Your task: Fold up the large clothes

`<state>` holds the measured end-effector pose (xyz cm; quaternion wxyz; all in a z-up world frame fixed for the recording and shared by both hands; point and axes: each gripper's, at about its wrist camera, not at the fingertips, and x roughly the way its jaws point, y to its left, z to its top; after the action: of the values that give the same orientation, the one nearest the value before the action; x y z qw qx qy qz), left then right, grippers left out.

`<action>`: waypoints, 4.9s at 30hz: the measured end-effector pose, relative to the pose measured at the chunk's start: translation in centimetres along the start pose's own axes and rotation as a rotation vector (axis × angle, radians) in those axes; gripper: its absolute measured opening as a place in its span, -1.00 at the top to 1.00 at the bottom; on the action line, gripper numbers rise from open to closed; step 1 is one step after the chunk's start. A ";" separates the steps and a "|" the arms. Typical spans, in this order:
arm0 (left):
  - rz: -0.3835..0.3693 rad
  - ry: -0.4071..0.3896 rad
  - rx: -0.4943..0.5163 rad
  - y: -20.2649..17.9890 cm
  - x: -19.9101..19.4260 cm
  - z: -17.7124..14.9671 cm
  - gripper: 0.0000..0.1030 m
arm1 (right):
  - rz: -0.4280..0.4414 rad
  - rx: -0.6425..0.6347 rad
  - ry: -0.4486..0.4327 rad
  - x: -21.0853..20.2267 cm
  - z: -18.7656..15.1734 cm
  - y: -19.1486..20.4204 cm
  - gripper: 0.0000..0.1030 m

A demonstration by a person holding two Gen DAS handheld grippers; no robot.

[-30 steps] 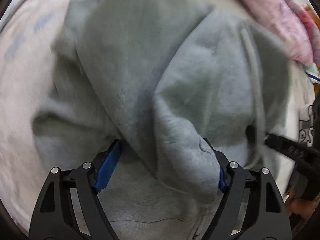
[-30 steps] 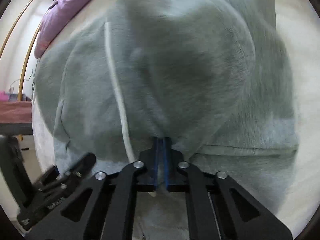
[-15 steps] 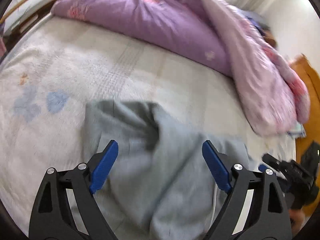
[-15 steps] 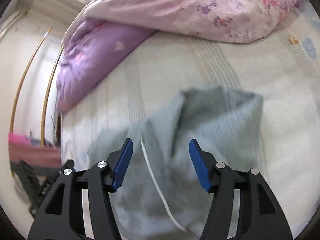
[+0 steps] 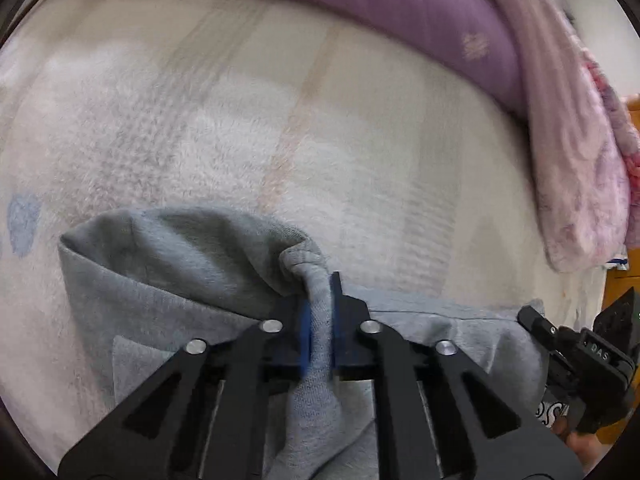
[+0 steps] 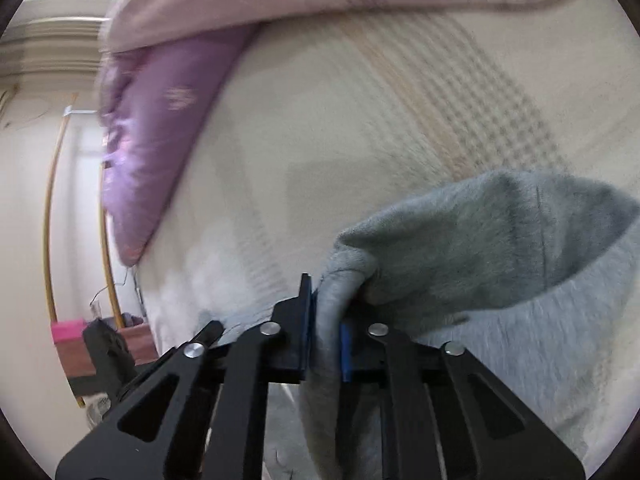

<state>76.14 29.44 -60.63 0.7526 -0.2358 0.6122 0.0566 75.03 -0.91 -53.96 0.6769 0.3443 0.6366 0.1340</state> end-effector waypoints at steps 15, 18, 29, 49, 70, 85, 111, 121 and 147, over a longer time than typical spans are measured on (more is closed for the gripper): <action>-0.078 -0.213 0.050 2.5 -16.9 -21.6 0.88 | -0.007 -0.220 -0.080 -13.8 -19.4 0.8 0.87; -0.075 -0.155 0.018 4.9 -15.9 -26.3 0.87 | -0.042 -0.200 -0.078 -14.7 -24.1 -1.2 0.87; -0.013 0.049 -0.086 10.4 -10.2 -36.5 0.87 | -0.147 0.016 0.019 -11.1 -35.5 -11.0 0.86; 0.098 -0.147 -0.152 15.3 -14.7 -30.5 -0.42 | -0.282 -0.155 -0.215 -18.6 -24.8 -7.5 -0.11; 0.108 -0.065 -0.236 16.4 -9.3 -29.4 -0.48 | -0.113 0.191 -0.125 -10.8 -18.1 -18.0 0.53; -0.117 -0.003 -0.323 19.4 -10.1 -33.1 -0.59 | -0.172 -0.394 -0.014 -7.0 -26.3 1.4 0.92; -0.158 0.077 -0.203 19.2 -9.0 -35.6 0.25 | -0.248 -0.384 0.098 -2.1 -34.3 -3.1 0.72; -0.373 0.027 -0.248 18.9 -15.4 -35.3 0.81 | -0.031 -0.782 0.052 -3.4 -41.9 2.0 -0.10; -0.392 -0.338 -0.073 9.6 -26.0 -32.6 0.73 | 0.163 -0.340 -0.116 -7.1 -35.6 -1.2 0.70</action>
<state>37.02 29.32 -43.28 0.8316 -0.3644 0.4179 -0.0298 39.66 4.31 -47.59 0.7477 0.2827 0.5348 0.2738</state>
